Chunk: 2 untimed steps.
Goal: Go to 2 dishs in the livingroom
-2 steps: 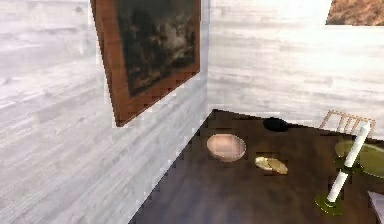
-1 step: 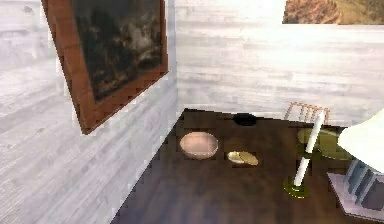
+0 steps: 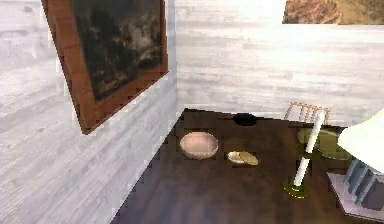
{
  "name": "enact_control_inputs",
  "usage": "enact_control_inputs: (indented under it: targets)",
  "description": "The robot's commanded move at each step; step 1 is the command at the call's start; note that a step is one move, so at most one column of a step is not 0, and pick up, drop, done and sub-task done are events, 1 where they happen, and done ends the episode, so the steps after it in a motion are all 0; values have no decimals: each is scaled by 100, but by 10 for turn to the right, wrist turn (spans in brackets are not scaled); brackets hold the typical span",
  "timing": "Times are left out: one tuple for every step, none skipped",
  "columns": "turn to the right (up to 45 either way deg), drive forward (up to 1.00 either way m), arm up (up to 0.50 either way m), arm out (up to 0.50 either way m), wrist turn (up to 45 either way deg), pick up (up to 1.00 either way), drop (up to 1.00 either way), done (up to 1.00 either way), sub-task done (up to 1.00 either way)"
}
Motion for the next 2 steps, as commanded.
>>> enact_control_inputs:
  targets:
    - [150,0,0,0,0,0,0,0,0]
    - [0,0,0,0,0,0,0,100,0]
